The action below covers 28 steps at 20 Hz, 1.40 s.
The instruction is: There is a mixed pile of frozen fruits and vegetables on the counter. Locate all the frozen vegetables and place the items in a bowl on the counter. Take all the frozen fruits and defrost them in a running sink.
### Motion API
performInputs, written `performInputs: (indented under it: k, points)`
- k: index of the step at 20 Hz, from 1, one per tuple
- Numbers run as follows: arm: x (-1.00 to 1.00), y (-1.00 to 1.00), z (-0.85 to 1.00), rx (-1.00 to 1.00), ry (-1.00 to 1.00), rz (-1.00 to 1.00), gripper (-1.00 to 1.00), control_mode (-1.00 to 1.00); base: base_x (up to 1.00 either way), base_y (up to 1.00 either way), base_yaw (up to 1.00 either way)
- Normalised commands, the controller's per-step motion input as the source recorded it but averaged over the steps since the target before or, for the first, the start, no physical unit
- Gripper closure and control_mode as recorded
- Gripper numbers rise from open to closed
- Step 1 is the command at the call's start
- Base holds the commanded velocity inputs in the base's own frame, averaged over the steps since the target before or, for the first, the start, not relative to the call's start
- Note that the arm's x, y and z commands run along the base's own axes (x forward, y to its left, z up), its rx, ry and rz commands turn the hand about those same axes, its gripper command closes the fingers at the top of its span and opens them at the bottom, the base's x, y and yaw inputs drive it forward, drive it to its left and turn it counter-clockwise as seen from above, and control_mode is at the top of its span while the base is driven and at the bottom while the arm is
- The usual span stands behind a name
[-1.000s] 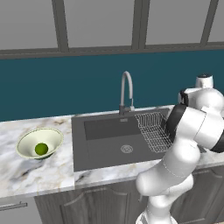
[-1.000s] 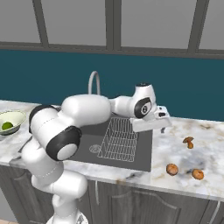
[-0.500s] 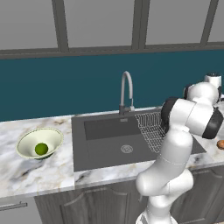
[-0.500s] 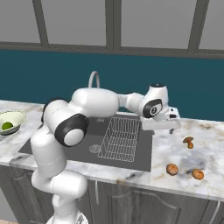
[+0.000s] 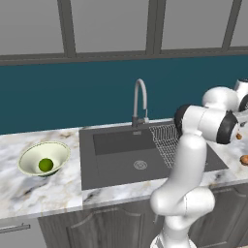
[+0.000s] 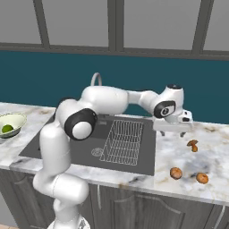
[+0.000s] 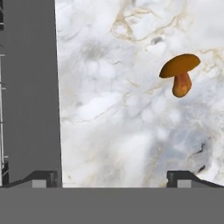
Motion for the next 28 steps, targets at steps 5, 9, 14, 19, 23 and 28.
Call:
performInputs:
  k: [5, 9, 14, 19, 23, 28]
  points:
    - [0.11, -0.16, -0.03, 0.01, 0.0, -0.04, -1.0, -1.0, 0.0, 0.0, 0.0]
    - [0.13, -0.16, -0.07, 0.0, 0.0, -0.04, -1.0, -1.0, 0.0, 0.0, 0.0]
    - [0.11, -0.15, -0.11, 0.0, 0.0, -0.03, -1.0, -1.0, 0.0, 0.0, 0.0]
    - [0.09, -0.14, -0.14, 0.0, 0.0, -0.02, -1.0, -1.0, 0.0, 0.0, 0.0]
    - [0.15, -0.15, -0.15, 0.0, 0.0, -0.01, -1.0, -1.0, 0.0, 0.0, 0.0]
    - [0.15, -0.16, -0.12, 0.0, 0.0, -0.01, -1.0, -1.0, 0.0, 0.0, 0.0]
